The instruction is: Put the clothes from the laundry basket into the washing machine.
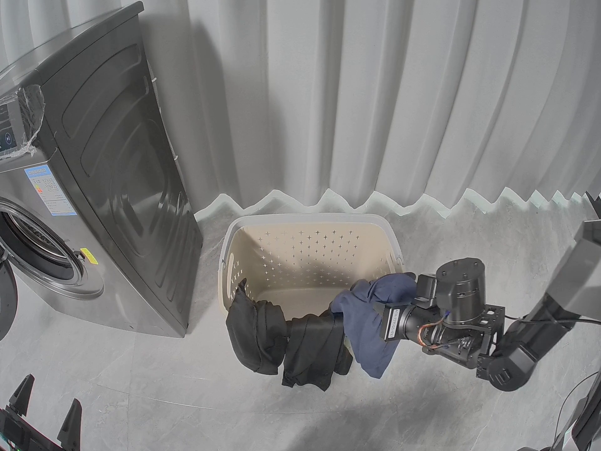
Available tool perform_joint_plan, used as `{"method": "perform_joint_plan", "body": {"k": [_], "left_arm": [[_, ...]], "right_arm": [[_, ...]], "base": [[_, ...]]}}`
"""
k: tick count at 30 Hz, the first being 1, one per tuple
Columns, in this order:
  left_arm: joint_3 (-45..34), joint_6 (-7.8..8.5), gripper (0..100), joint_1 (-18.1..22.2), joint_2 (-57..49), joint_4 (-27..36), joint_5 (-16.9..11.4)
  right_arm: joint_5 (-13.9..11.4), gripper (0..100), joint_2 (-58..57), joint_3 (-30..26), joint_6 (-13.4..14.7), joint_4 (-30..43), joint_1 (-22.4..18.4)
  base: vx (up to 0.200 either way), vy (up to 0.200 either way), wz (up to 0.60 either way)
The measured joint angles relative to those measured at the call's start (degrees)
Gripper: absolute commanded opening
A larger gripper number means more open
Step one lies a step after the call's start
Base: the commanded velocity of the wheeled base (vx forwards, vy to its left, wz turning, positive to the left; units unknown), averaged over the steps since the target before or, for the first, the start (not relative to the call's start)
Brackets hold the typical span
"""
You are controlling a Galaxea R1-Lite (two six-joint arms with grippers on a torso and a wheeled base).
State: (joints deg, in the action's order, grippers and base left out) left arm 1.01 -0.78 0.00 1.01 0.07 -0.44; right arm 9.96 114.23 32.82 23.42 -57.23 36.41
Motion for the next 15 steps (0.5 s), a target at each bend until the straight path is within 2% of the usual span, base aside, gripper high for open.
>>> {"method": "perform_joint_plan", "body": {"k": [6,11,15], "left_arm": [[0.0,0.02,100,0.0,0.0,0.0,0.0],[0.0,0.05,100,0.0,0.0,0.0,0.0],[0.0,0.07,100,0.0,0.0,0.0,0.0]], "right_arm": [[1.7,0,-9.2,-3.6,0.1,-0.1,3.9],[1.8,0,-16.9,-5.4,-0.2,0.0,4.6],[1.5,0,-23.1,-6.2,-1.6,0.0,4.7]], "base": [[0.000,0.000,0.00],[0.000,0.000,0.00],[0.000,0.000,0.00]]}}
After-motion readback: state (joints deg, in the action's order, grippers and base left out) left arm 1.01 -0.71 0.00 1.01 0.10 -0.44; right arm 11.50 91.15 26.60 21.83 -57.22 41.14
